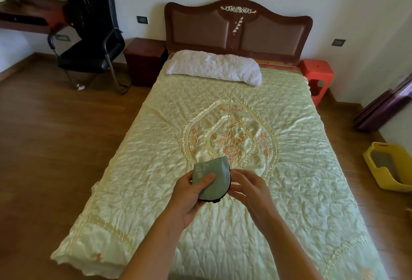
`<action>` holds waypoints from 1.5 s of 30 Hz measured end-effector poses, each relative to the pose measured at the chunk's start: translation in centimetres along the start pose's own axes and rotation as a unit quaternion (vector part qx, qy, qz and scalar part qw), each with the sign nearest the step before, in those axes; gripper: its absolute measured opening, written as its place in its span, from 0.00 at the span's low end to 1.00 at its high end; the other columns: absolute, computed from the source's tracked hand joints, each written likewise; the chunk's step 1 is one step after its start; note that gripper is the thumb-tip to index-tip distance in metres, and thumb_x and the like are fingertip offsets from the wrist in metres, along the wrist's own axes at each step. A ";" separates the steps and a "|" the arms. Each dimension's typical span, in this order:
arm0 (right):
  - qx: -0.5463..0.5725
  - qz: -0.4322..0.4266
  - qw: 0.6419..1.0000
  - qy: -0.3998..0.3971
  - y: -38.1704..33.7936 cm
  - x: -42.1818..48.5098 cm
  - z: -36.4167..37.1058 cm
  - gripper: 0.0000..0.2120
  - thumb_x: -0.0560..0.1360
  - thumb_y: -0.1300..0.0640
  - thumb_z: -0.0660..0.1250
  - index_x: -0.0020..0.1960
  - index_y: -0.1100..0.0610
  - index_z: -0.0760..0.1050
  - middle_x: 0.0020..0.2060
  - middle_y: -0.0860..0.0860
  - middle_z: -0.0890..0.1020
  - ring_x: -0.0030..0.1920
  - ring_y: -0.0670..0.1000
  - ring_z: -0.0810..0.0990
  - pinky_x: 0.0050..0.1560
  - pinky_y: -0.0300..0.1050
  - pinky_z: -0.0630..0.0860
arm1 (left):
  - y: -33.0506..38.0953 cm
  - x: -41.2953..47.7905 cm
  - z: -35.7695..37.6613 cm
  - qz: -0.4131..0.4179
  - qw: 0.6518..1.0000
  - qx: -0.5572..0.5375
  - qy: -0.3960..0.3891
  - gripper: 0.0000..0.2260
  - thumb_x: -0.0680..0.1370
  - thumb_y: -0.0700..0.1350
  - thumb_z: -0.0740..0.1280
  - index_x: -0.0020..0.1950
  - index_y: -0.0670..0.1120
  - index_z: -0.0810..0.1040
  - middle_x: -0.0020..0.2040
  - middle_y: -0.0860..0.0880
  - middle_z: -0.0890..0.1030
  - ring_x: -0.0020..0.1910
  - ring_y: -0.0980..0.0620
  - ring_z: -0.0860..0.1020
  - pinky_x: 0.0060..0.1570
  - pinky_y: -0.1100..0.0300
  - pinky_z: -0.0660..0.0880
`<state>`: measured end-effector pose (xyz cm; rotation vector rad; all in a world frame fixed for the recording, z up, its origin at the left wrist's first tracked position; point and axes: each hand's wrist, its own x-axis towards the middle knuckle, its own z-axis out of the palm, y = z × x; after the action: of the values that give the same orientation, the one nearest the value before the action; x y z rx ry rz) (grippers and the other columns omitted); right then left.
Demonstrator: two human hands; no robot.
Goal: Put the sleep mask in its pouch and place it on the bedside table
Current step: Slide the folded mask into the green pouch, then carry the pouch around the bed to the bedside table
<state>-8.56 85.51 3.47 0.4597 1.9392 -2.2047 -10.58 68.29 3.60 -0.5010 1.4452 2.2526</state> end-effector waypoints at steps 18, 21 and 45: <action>-0.067 0.037 0.975 -0.209 2.0 1.1 10.9 0.10 0.79 0.54 0.68 0.53 0.58 0.86 0.47 0.58 0.89 0.50 0.60 0.88 0.50 0.47 0.83 | 0.0 -6.0 -9.9 0.080 0.973 -0.078 0.201 0.13 0.74 0.42 0.74 0.58 0.44 0.81 0.52 0.42 0.87 0.52 0.42 0.84 0.46 0.48 0.83; -0.091 0.044 0.952 -0.290 2.5 0.2 13.5 0.09 0.78 0.53 0.69 0.50 0.55 0.87 0.47 0.57 0.89 0.50 0.59 0.88 0.50 0.48 0.83 | -1.0 -9.1 -11.3 0.111 0.950 -0.122 0.264 0.13 0.73 0.43 0.75 0.57 0.45 0.81 0.50 0.44 0.87 0.51 0.45 0.85 0.51 0.47 0.83; -0.212 0.137 0.760 -0.599 12.6 -14.5 27.2 0.08 0.77 0.54 0.72 0.52 0.58 0.84 0.44 0.50 0.90 0.48 0.52 0.89 0.42 0.39 0.84 | -12.7 -28.1 -18.4 0.205 0.758 -0.319 0.531 0.15 0.76 0.43 0.72 0.62 0.44 0.78 0.56 0.41 0.84 0.55 0.43 0.83 0.44 0.51 0.83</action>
<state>5.92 55.85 -0.52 -0.5920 1.3485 -1.1763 21.33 52.01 0.89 -2.1488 1.1546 2.9649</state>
